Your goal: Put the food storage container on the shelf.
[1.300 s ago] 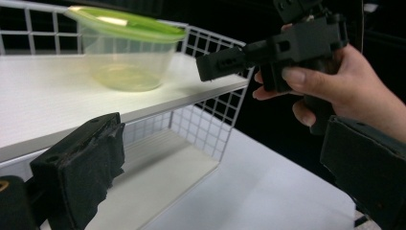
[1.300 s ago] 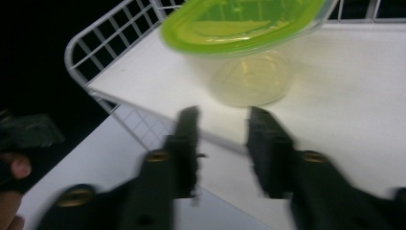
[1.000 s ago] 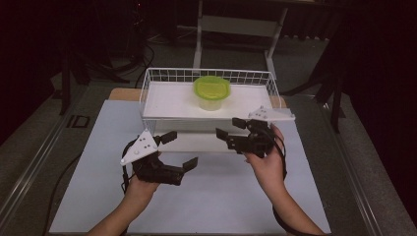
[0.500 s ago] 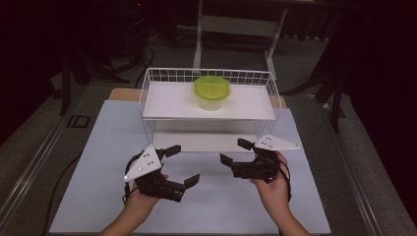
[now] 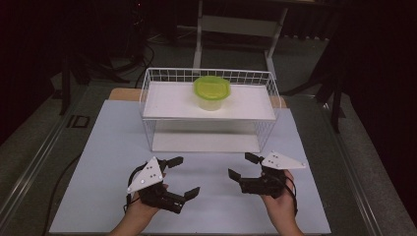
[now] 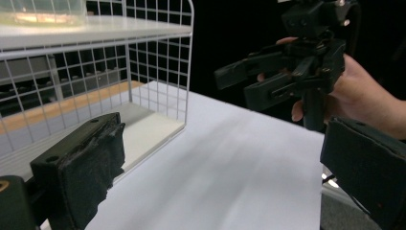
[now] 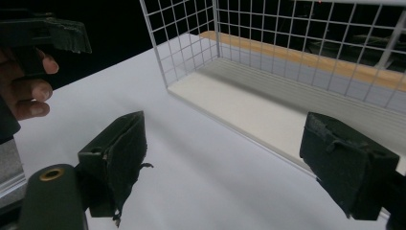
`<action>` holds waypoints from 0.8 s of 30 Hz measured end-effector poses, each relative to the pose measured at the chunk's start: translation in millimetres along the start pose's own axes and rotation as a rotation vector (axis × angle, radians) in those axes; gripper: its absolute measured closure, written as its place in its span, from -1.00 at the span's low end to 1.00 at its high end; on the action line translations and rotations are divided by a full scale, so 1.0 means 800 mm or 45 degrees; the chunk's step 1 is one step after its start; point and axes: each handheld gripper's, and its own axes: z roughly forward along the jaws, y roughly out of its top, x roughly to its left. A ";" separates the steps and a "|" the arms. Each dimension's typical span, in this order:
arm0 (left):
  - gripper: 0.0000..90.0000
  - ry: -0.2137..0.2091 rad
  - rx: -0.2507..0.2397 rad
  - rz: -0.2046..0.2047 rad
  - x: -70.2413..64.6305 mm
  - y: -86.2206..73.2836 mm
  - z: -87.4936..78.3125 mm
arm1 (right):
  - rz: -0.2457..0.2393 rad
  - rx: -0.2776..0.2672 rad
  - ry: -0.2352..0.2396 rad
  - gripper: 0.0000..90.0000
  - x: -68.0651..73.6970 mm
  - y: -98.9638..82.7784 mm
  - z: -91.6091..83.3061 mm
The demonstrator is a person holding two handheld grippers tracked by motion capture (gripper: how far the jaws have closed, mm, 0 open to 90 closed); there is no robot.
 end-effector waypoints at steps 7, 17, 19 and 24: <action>-0.95 0.003 0.043 -0.021 0.005 -0.021 -0.006 | 0.005 0.011 0.005 -0.64 -0.004 -0.023 -0.009; -0.95 0.003 0.107 -0.029 0.011 -0.046 -0.010 | -0.011 0.046 -0.014 -0.64 -0.010 -0.046 -0.018; -0.95 0.005 0.110 -0.033 0.013 -0.051 -0.010 | -0.010 0.040 -0.020 -0.66 -0.013 -0.051 -0.020; -0.95 0.009 0.143 -0.016 0.017 -0.059 -0.010 | -0.045 0.055 -0.046 -0.66 -0.020 -0.064 -0.021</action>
